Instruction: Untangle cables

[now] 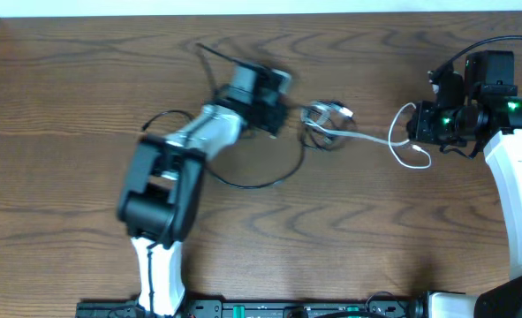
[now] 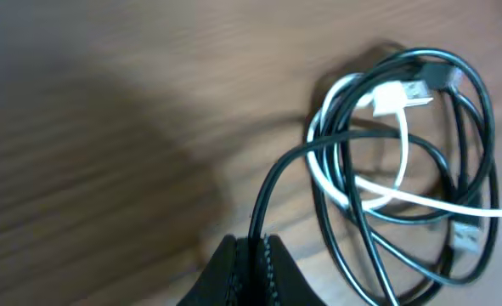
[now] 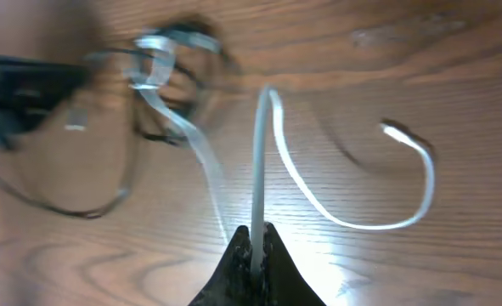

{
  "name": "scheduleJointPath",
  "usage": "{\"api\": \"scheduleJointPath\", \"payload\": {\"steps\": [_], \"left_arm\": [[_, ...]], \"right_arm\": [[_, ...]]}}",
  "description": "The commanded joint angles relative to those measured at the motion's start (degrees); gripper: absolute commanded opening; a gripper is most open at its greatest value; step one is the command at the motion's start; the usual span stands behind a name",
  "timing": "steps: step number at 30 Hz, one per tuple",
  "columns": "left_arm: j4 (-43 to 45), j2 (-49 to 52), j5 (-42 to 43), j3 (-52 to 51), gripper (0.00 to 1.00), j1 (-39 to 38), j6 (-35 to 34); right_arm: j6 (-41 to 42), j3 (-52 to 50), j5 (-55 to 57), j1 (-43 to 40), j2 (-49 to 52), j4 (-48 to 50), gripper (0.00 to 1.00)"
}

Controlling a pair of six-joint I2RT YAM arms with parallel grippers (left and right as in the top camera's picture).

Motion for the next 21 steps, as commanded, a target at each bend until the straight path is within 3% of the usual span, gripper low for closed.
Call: {"api": "scheduleJointPath", "payload": {"steps": [1,8,21], "left_arm": [[-3.13,-4.0,-1.16,1.01,0.07,6.23,1.6],[-10.56,-7.8,-0.94,1.01,0.08,15.65,3.34],[-13.88,-8.92,-1.18,1.01,0.07,17.49,5.07]], "right_arm": [[-0.35,0.68,6.23,-0.63,-1.2,0.15,0.01],[0.59,0.68,7.61,-7.04,-1.2,0.13,0.01],[3.85,0.66,12.52,-20.72,-1.18,-1.66,0.01]]}}
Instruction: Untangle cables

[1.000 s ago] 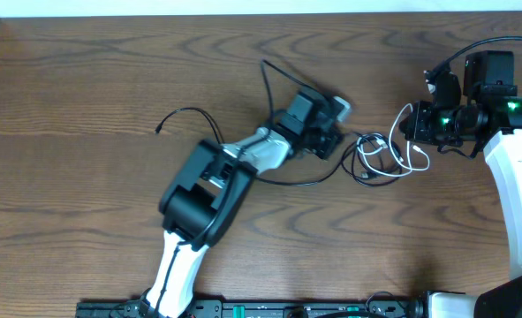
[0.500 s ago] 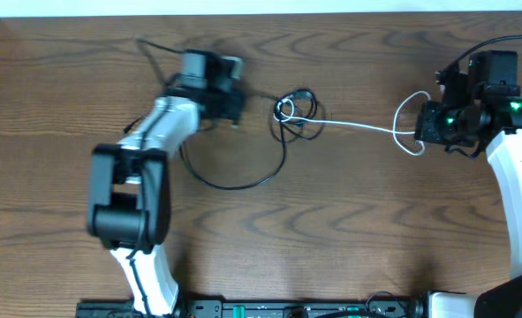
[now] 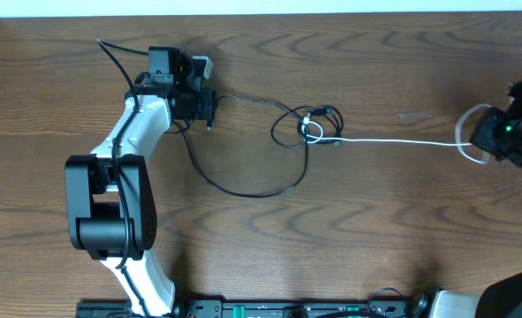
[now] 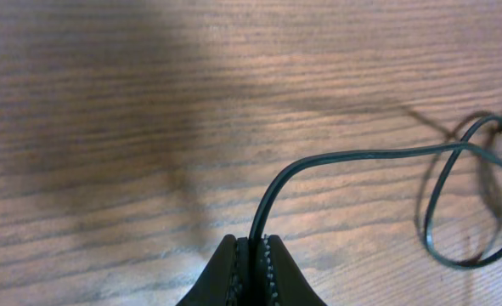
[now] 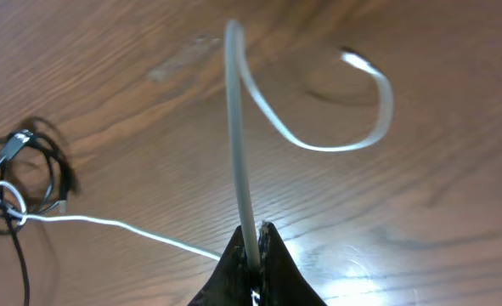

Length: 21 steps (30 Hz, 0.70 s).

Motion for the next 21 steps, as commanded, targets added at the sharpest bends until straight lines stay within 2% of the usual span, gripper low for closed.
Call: {"api": "scheduleJointPath", "payload": {"steps": [1,5,14,21], "left_arm": [[-0.5,-1.73,-0.63,0.94,0.07,1.46,0.83],[-1.14,-2.47,-0.66,0.94,0.07,4.31,1.27],[-2.4,-4.85,-0.59,0.94,0.07,15.85,1.22],[-4.39,-4.9,-0.57,0.94,0.07,23.37,1.22]], "right_arm": [[2.97,0.66,5.05,-2.82,-1.2,-0.2,0.01],[3.87,0.66,5.01,-6.91,-1.18,-0.76,0.01],[6.4,0.46,4.52,-14.62,-0.76,-2.12,0.01],[7.21,-0.2,3.5,-17.59,0.2,-2.21,0.01]]}}
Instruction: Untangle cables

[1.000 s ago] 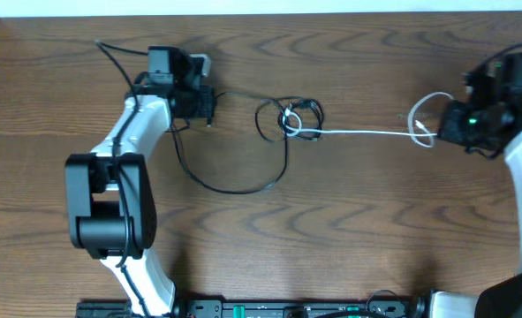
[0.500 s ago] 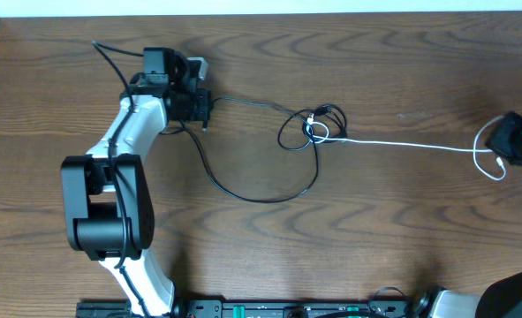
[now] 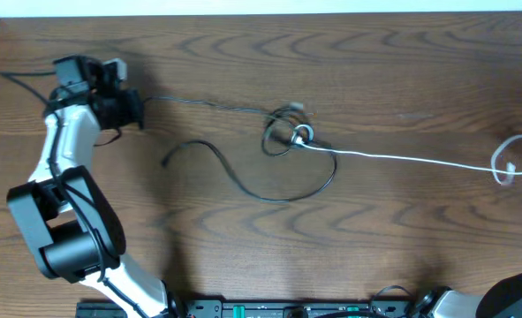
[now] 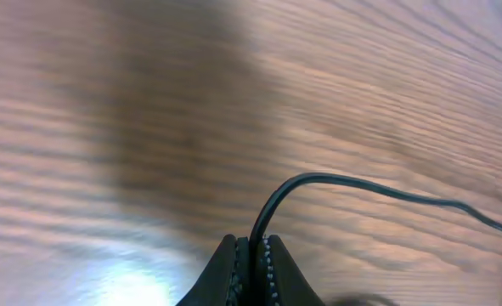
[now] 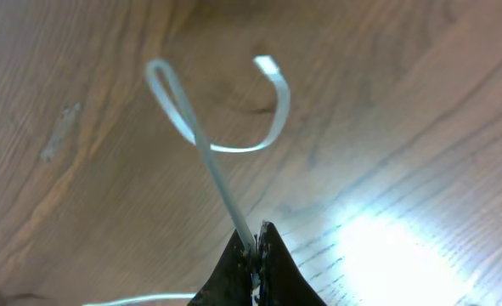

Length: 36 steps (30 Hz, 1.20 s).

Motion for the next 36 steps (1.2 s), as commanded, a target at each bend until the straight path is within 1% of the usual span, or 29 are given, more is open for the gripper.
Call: {"api": "scheduleJointPath", "payload": {"steps": [1,5,8,12,16,21,24,31,36], "left_arm": [[-0.61,-0.94,-0.76,0.94,0.08,3.54,0.98],[-1.7,-0.94,0.17,0.94,0.07,6.91,1.01],[-2.25,-0.94,1.33,0.94,0.08,8.04,1.18],[-2.32,-0.94,3.89,0.83,0.08,7.91,1.2],[-2.29,-0.94,7.74,0.83,0.08,6.1,1.18],[-2.99,-0.96,8.79,0.83,0.08,1.7,1.18],[-3.32,-0.96,8.79,0.83,0.08,-1.86,1.18],[-3.32,-0.96,9.01,0.83,0.08,-11.41,0.59],[-3.13,-0.96,8.96,0.83,0.07,-18.16,-0.2]], "right_arm": [[1.46,-0.22,0.5,-0.98,0.35,0.09,0.01],[1.49,-0.31,0.44,-0.96,1.07,0.07,0.01],[1.46,-0.39,-1.66,-0.92,1.51,0.17,0.01],[0.09,-0.66,-6.51,-0.5,1.84,0.57,0.01],[-2.62,-0.85,-11.39,1.81,1.99,1.25,0.01],[-7.56,-0.85,-17.44,8.85,2.01,2.54,0.01],[-10.08,-0.85,-17.99,14.88,2.01,3.3,0.01],[-18.49,-0.85,-25.59,28.39,2.01,6.25,0.01],[-23.04,-0.85,-26.69,33.7,2.01,7.04,0.01]]}}
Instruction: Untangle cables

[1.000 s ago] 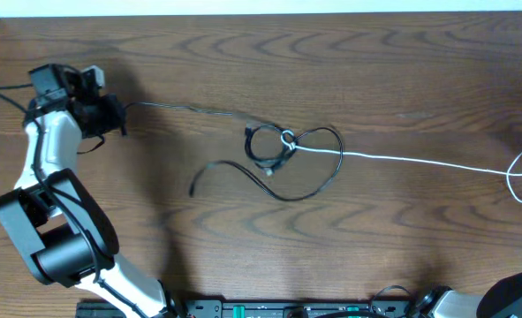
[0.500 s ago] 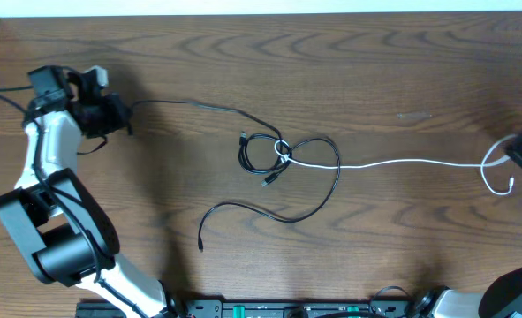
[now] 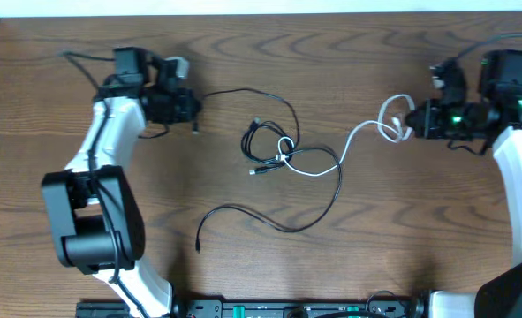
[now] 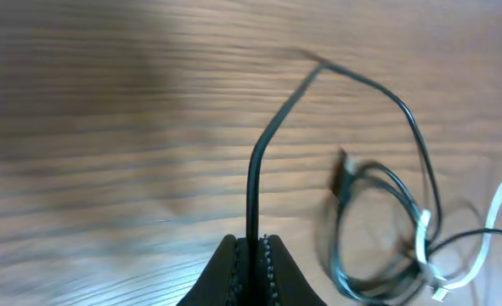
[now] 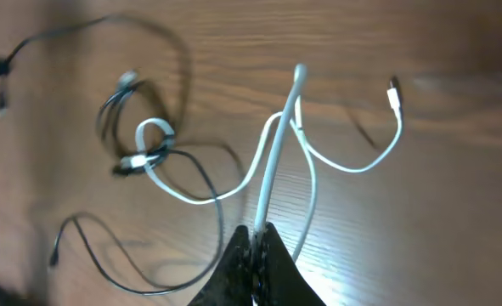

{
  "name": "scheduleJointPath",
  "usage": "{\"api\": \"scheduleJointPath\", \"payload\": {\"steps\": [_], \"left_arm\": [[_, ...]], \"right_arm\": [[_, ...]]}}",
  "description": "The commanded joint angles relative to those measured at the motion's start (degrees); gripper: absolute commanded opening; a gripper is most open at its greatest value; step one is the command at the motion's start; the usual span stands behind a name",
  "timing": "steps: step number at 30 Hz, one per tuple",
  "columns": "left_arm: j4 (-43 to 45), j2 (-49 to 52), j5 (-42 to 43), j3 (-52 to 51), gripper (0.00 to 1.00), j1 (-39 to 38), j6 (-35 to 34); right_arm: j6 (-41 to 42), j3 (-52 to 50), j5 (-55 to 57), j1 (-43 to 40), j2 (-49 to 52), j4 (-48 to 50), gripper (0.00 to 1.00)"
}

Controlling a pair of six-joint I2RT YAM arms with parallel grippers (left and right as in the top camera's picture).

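Observation:
A thin black cable (image 3: 269, 104) and a white cable (image 3: 353, 140) are knotted together at mid table (image 3: 283, 155). My left gripper (image 3: 192, 108) at the upper left is shut on the black cable (image 4: 252, 183), which arcs right to the knot. From the knot the black cable (image 3: 269, 216) also trails down to a loose end at the lower left. My right gripper (image 3: 411, 124) at the upper right is shut on the white cable (image 5: 272, 161), which sags back to the knot (image 5: 144, 144). Its free end (image 5: 392, 89) curls beside the gripper.
The brown wooden table (image 3: 261, 265) carries only the two cables. A pale wall edge (image 3: 261, 7) runs along the far side. My left arm (image 3: 93, 221) stretches up the left side, my right arm (image 3: 517, 177) up the right.
Both grippers have come inward from the table's far left and right edges. The cables, taut before, now hang slack, and the knot sits lower and looser.
At first both grippers held their cables close to a tight tangle at mid table. Then they stood wider apart with the cables stretched, then at the table's far edges with the lines taut. Now they are nearer again, and the tangle is spread out and loose.

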Motion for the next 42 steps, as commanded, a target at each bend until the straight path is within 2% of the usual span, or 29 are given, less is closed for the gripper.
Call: {"api": "scheduleJointPath", "payload": {"steps": [1,2,3,4,5,6,7,8,13,17,20,27,36,42], "left_arm": [[-0.09,-0.96,0.98,0.83,0.08,-3.76,-0.52],[0.07,-0.96,0.98,0.83,0.08,-4.48,-0.98],[0.11,-0.96,1.01,0.83,0.08,-5.25,-1.2],[0.15,-0.96,0.98,0.83,0.08,-5.92,-1.2],[0.31,-0.96,0.98,0.83,0.08,-6.49,-1.2],[0.42,-0.96,0.98,0.83,0.08,-6.99,-1.4],[0.52,-0.96,0.98,0.83,0.08,-7.48,-1.6],[0.57,-0.96,1.01,0.83,0.08,-7.93,-1.84],[0.76,-0.96,0.98,0.83,0.08,-9.57,-2.08],[0.76,-0.96,1.01,0.83,0.08,-9.97,-2.27],[0.72,-0.96,1.01,0.83,0.08,-9.97,-2.45],[0.48,-0.96,1.03,0.83,0.08,-10.12,-2.47],[-0.59,-0.96,1.01,0.83,0.08,-10.36,-2.21],[-0.61,-0.96,1.01,0.83,0.08,-10.34,-2.21]], "right_arm": [[-4.66,-0.46,-1.62,1.81,0.35,0.07,0.01],[-3.98,-0.46,-0.66,1.84,0.35,-0.13,0.03],[-3.1,-0.46,0.55,1.84,0.35,-0.44,0.23],[-2.62,-0.46,1.81,1.84,0.35,-0.92,0.56],[-2.58,-0.46,2.75,1.84,0.35,-1.51,0.69],[-2.58,-0.46,3.17,1.84,0.35,-2.05,0.7],[-2.6,-0.46,3.17,1.84,0.35,-2.4,0.79],[-2.91,-0.46,2.58,1.99,0.35,-2.71,0.99],[-8.74,-0.46,-3.52,4.81,0.35,-2.82,0.97],[-10.21,-0.48,-3.5,10.14,0.63,-3.32,0.98],[-10.25,-0.5,-3.04,14.97,1.81,-3.61,0.89],[-9.62,-0.48,-1.33,23.76,8.48,-3.06,0.86],[-11.39,-0.48,-0.31,29.79,18.56,-2.16,0.82],[-11.34,-0.5,-0.28,32.89,19.45,-0.87,0.81]]}}
